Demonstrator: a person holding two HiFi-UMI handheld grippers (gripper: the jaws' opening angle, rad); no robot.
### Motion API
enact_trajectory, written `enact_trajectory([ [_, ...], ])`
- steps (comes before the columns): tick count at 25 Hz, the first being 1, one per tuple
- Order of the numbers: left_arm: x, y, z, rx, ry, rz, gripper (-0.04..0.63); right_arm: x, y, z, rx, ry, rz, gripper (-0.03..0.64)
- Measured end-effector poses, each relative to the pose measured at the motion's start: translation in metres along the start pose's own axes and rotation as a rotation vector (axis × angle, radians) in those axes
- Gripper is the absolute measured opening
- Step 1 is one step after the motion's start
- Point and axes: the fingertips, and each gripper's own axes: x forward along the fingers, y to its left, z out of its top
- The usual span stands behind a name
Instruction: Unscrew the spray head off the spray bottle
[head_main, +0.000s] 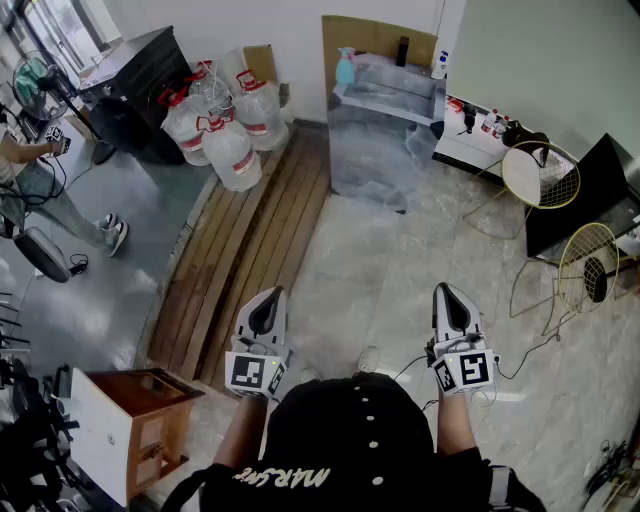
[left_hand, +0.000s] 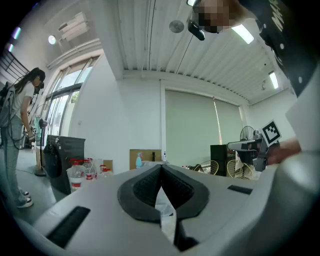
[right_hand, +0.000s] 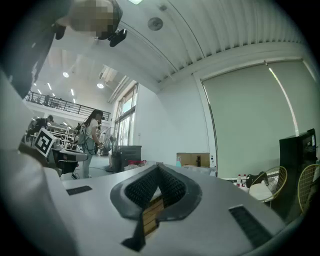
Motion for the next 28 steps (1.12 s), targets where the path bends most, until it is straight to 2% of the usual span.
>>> enact_trajectory([
  [17,0.009,-0.015,-0.004,-0.001,0.017,0.003,0.025,0.0,-0.011,0.006,-0.034,-0.016,0.02,0.009],
  [21,0.024,-0.025,-0.003,-0.006,0.02,0.016,0.025,0.003,-0.03,0.007,-0.069,-0.016,0.021,0.011],
  [28,0.057,-0.051,0.003,0.006,0.011,0.048,0.025,0.005,-0.075,-0.001,-0.049,0.003,0.03,0.011],
])
